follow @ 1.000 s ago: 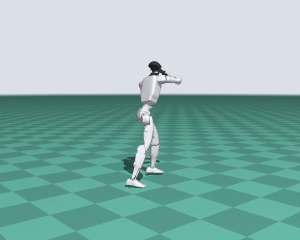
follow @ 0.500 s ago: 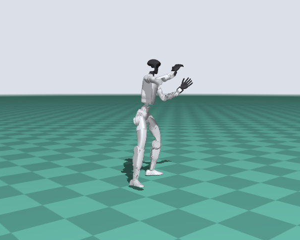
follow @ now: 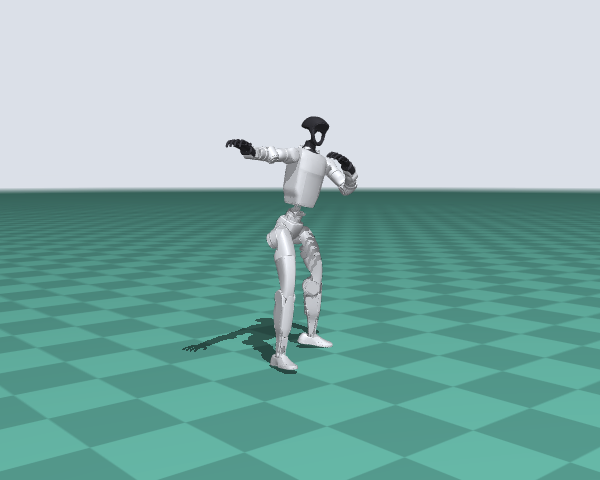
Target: Kungfu
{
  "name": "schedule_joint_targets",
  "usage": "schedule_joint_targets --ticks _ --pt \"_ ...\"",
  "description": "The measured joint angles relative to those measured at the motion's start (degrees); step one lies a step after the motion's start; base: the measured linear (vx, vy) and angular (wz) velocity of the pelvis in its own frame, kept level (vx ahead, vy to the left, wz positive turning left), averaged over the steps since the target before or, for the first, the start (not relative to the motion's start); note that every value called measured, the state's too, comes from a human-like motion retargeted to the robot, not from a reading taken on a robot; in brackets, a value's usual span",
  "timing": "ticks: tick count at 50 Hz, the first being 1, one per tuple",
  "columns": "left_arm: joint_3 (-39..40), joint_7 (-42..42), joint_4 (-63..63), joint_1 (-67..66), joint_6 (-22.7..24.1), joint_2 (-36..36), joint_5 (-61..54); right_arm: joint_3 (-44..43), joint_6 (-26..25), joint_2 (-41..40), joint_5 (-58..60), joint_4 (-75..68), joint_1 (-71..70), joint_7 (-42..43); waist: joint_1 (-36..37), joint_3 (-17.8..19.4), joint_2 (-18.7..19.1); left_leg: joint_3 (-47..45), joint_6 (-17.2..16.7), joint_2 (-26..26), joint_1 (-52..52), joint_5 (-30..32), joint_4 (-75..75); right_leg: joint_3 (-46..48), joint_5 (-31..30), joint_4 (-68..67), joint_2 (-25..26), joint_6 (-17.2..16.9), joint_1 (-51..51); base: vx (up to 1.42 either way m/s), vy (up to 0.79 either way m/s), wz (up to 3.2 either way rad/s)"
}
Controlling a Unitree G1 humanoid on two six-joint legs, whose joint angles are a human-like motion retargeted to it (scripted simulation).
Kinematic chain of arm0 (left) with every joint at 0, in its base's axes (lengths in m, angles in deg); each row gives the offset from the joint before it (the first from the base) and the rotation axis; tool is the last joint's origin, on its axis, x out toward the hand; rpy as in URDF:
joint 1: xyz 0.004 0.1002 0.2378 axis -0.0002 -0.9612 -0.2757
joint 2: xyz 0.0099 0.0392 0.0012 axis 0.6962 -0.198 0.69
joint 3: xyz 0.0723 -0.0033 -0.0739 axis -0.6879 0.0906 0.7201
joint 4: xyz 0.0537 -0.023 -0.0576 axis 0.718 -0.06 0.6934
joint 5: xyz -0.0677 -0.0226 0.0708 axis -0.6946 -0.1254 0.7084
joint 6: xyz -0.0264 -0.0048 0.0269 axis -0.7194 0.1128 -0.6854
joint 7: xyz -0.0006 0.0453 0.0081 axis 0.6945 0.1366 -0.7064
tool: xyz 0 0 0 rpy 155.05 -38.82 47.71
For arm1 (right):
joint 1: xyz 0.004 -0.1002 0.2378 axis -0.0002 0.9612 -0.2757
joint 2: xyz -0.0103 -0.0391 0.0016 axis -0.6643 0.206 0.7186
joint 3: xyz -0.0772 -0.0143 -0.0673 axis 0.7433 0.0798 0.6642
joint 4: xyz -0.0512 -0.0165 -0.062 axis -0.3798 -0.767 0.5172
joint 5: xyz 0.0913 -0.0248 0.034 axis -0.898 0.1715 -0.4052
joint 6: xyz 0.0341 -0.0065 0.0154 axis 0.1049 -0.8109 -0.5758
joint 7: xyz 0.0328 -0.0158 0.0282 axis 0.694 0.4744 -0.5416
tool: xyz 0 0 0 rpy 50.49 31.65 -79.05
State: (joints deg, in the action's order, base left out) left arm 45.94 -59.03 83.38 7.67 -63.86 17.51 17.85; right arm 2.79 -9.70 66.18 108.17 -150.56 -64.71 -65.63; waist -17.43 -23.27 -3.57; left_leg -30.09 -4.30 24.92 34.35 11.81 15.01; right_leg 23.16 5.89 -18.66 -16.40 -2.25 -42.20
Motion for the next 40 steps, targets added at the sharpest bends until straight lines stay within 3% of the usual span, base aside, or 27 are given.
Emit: schedule_joint_targets --ticks 3,5,8,10,12,13,15,17,18,20,21,22,23,25,27,28,30,31,34,37,40 --pt "-0.8 -0.9 -1.1 -1.5 0.8 0.6 -0.2 -1.8 -1.3 0.9 -2.3 -6.2 2.8 -0.5 2.7 -0.1 -4.3 11.8 -4.0 -9.0 6.6 -16.5 13.0 -0.5 -2.4 4.8 1.2 2.2 0.1 -0.18 -0.42 -0.67" --pt "-0.6 -0.8 -1.5 -2.8 1.0 0.9 -0.4 -2.1 -2.7 1.3 -1.9 -8.4 4.1 -0.6 4.7 0.6 -6.0 14.1 -5.4 -16.2 8.0 -22.6 16.8 0.7 -3.4 7.2 2.3 2.8 1.1 -0.14 -0.27 -0.73" --pt "0.1 -1.2 -2.3 -4.9 1.2 1.6 -1.5 -1.9 -3.8 1.0 0.0 -9.2 5.3 -0.5 6.6 2.1 -6.8 17.2 -7.3 -24.8 9.1 -26.0 16.7 1.5 -4.2 9.6 5.2 3.7 2.7 -0.07 -0.17 -0.67" --pt "0.4 -1.4 -2.7 -5.8 1.3 2.2 -2.4 -1.1 -4.4 -0.1 0.7 -8.8 5.4 -0.7 8.6 3.5 -7.7 18.5 -5.7 -27.6 8.9 -22.7 13.5 0.7 -4.6 10.9 8.4 3.6 4.2 -0.06 -0.11 -1.01" --pt "0.3 -1.7 -2.8 -6.0 1.5 2.8 -2.6 -0.2 -4.9 -2.7 1.0 -7.7 4.8 -1.1 8.4 4.0 -9.7 15.0 7.1 -26.6 8.9 -19.4 11.8 0.9 -5.7 9.6 9.0 -1.4 4.3 -0.09 -0.14 -0.82" --pt "0.2 -2.0 -2.8 -5.8 1.5 3.3 -2.5 0.6 -4.7 -4.6 1.3 -7.0 4.1 -1.7 8.1 3.6 -11.1 15.5 8.8 -26.4 8.6 -21.8 11.2 1.1 -7.0 6.8 8.8 -7.4 2.8 -0.41 -0.66 -1.21" --pt "0.7 -2.8 -3.4 -4.2 1.9 5.2 -2.0 2.3 -3.2 -8.6 2.1 -5.1 1.2 -2.1 7.7 1.8 -13.2 12.6 5.3 -16.8 15.2 -21.5 14.0 3.4 -12.2 -4.9 15.5 -12.7 -11.5 -0.9 -1.47 -1.66" --pt "0.7 -2.0 -3.3 -3.9 3.2 4.8 -1.5 5.4 -1.2 -9.9 4.0 -4.2 -1.0 -1.5 8.7 3.8 -8.8 16.0 2.3 -8.8 18.5 -20.0 16.2 3.9 -16.9 -20.2 18.0 -12.7 -19.3 -0.69 -0.49 -1.76" --pt "1.3 -0.9 -2.4 -3.5 3.3 4.0 -1.5 6.5 -0.9 -9.8 5.9 -4.1 -2.8 -0.9 10.5 4.9 -4.9 18.1 2.4 -4.2 21.0 -20.9 18.0 3.6 -15.6 -30.2 18.8 -12.7 -22.1 -0.4 0.58 -2.27" --pt "3.0 -1.4 -0.2 -3.1 2.8 2.1 -2.5 7.3 -1.5 -10.1 9.3 -4.4 -5.9 0.4 12.4 10.5 7.7 28.9 2.6 4.7 25.4 -22.8 21.0 6.9 -14.4 -46.0 15.8 -12.7 -21.7 -0.23 1.0 -1.71" --pt "3.2 -2.7 0.1 -3.1 2.8 0.9 -3.8 7.3 -1.9 -9.6 9.8 -5.2 -6.4 1.0 13.5 11.2 12.8 32.1 4.0 5.9 26.8 -22.8 20.2 2.7 -15.3 -49.9 13.5 -12.7 -22.0 -0.02 0.95 -0.69" --pt "3.1 -3.9 0.3 -3.4 2.9 -0.4 -4.8 7.0 -2.3 -9.0 9.9 -6.2 -6.3 1.4 14.7 11.4 17.1 35.1 5.2 6.6 28.3 -22.6 19.7 -1.6 -16.6 -52.6 10.0 -10.9 -22.4 0.18 0.72 -0.08" --pt "2.3 -4.5 0.0 -4.4 3.2 -2.1 -5.4 6.1 -2.9 -8.1 8.9 -7.8 -4.7 1.7 16.0 10.2 19.5 37.4 6.0 6.0 30.2 -22.2 19.8 -6.1 -18.9 -52.5 4.0 -5.2 -23.0 0.26 0.38 0.19" --pt "0.2 -3.4 -0.5 -7.2 4.4 -3.0 -3.7 4.3 -4.2 -8.6 5.5 -10.1 -1.3 1.6 17.5 7.0 21.3 40.8 6.9 5.2 34.3 -20.4 19.1 -14.0 -23.9 -42.1 -8.2 13.9 -25.8 0.24 0.06 0.37" --pt "-1.2 0.5 -0.5 -8.9 6.2 -2.7 0.6 2.9 -5.2 -9.5 1.7 -10.6 0.4 1.2 15.6 5.3 19.8 38.0 9.8 -1.7 35.3 -22.0 21.0 -27.7 -23.6 -21.3 -21.8 17.3 -27.6 -0.02 0.26 0.61" --pt "-1.8 2.7 -0.2 -9.9 6.5 -2.1 2.9 2.8 -5.0 -10.4 0.8 -10.7 0.5 1.1 16.1 4.4 18.9 35.9 10.7 -2.3 34.6 -22.0 19.7 -27.5 -25.2 -10.5 -26.2 17.3 -26.9 -0.07 0.14 -0.62" --pt "-1.9 4.5 0.5 -12.1 5.9 -0.8 4.4 4.6 -3.7 -11.9 2.0 -10.4 -0.4 -0.2 18.8 3.6 20.0 36.3 10.2 2.9 35.4 -19.2 15.7 -26.9 -28.7 3.3 -22.2 17.3 -25.7 -0.13 -0.17 -1.83" --pt "-0.9 3.8 0.8 -12.9 5.6 -0.6 4.2 6.0 -4.0 -12.3 3.2 -9.6 -1.3 -1.1 19.3 4.0 19.6 34.9 10.9 3.8 35.5 -19.4 15.9 -28.1 -28.3 1.7 -21.7 17.3 -28.8 -0.2 -0.23 -1.66" --pt "2.3 1.5 2.9 -14.9 5.2 -2.1 2.7 9.1 -6.4 -13.7 4.9 -6.6 -3.4 -2.7 19.6 5.3 19.6 34.4 12.3 4.5 37.2 -20.9 18.2 -31.4 -23.7 -15.1 -21.0 17.3 -36.9 -0.18 -0.07 -0.58" --pt "6.5 -0.9 6.9 -15.7 5.3 -3.3 2.2 11.3 -5.1 -17.3 5.1 -3.0 -5.0 -2.6 16.9 9.7 21.2 38.8 9.4 7.4 38.6 -18.4 16.9 -26.8 -26.0 -33.7 -10.7 17.2 -35.8 -0.19 -0.39 0.04" --pt "8.7 -0.3 10.2 -18.2 5.6 -3.9 4.7 10.8 -1.9 -21.1 6.3 -3.4 -4.1 -2.3 18.5 11.0 18.6 38.0 7.4 11.9 35.4 -16.6 13.2 -14.0 -27.1 -42.2 -1.7 14.8 -30.8 0.11 -0.54 -0.35"
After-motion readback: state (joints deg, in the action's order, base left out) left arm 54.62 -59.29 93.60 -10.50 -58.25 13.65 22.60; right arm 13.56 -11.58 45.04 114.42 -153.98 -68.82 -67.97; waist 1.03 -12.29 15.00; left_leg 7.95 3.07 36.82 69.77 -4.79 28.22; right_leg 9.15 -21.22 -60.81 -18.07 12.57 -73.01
